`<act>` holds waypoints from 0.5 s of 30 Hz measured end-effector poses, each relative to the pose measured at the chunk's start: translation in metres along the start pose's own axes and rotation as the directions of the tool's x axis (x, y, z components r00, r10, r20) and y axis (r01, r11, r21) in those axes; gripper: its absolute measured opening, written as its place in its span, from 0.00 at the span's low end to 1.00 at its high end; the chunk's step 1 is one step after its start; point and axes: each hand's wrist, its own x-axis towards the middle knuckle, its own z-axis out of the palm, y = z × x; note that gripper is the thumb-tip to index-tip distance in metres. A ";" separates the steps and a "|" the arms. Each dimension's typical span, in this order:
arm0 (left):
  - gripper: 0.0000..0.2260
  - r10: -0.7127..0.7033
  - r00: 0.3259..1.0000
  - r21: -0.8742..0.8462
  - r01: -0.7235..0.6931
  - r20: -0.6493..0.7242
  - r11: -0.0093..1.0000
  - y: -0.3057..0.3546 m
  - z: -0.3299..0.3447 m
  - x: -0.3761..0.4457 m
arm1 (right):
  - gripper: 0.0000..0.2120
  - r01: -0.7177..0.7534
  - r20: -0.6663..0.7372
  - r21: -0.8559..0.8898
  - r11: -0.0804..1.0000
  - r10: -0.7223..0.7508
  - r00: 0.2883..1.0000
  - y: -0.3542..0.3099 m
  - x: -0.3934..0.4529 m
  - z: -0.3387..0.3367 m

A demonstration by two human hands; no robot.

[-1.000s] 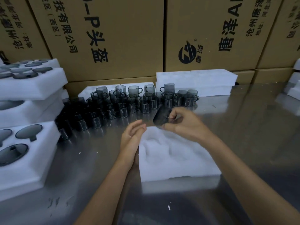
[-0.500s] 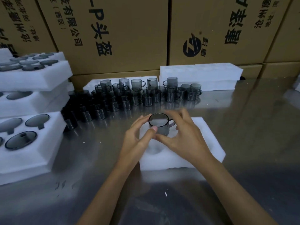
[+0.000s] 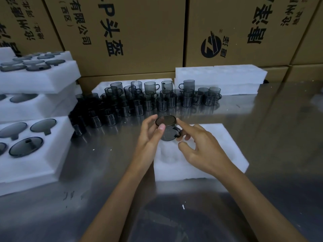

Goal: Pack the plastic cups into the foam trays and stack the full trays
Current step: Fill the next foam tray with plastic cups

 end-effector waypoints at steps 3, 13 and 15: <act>0.12 0.006 1.000 0.000 -0.006 0.000 1.000 0.000 -0.002 0.004 | 0.29 -0.013 -0.060 0.057 0.998 0.017 0.998 -0.001 0.001 -0.001; 0.18 -0.066 0.995 0.066 0.061 0.078 0.996 0.001 -0.003 0.012 | 0.22 -0.080 -0.013 0.095 0.992 0.082 0.997 0.010 0.006 -0.002; 0.18 -0.093 0.991 0.090 0.084 0.097 0.992 -0.001 -0.002 0.011 | 0.20 -0.095 -0.029 0.071 0.993 0.098 0.995 0.011 0.007 -0.001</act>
